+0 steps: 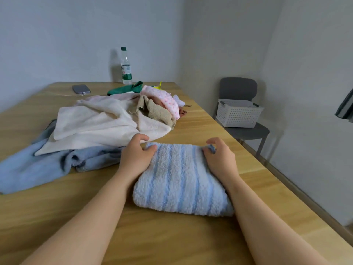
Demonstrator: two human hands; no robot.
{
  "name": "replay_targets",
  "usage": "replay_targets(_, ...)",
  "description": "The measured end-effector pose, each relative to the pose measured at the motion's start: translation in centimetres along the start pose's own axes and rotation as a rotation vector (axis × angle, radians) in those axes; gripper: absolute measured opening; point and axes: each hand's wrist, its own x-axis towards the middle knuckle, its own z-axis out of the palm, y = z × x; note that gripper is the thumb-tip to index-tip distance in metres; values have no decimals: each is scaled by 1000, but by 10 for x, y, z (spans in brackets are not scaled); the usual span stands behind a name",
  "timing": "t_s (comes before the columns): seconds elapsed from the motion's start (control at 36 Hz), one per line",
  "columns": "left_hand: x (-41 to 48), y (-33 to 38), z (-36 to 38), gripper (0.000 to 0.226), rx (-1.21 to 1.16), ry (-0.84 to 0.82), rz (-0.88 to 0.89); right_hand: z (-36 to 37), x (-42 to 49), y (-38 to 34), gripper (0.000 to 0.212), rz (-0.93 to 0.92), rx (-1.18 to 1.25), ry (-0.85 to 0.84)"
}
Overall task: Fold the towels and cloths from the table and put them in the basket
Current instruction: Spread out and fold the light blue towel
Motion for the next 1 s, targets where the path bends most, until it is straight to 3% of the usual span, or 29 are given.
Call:
replay_targets(0.17, -3, 7, -14, 34, -75, 0, -42, -9, -7, -2, 36, 28, 44, 16)
replay_targets(0.25, -15, 26, -40, 28, -78, -3, 118, -24, -22, -14, 35, -90, -226, 137)
replay_targets(0.31, -31, 41, -55, 34, -56, -136, 245, -31, -36, -28, 32, -227, -333, 170)
replay_targets(0.39, -57, 47, -49, 34, 96, -347, 326, -21, -62, -39, 32, -317, -435, -27)
replay_targets(0.5, -80, 10, -19, 44, 450, -426, 271, -5, -88, -27, 40, -211, -444, -276)
replay_targets(0.69, -106, 3, -28, 46, 627, -407, 234, -19, -112, -25, 45, -167, -443, -389)
replay_targets(1.0, -164, 15, -49, 43, 683, -396, 253, -43, -161, -22, 40, -188, -449, -398)
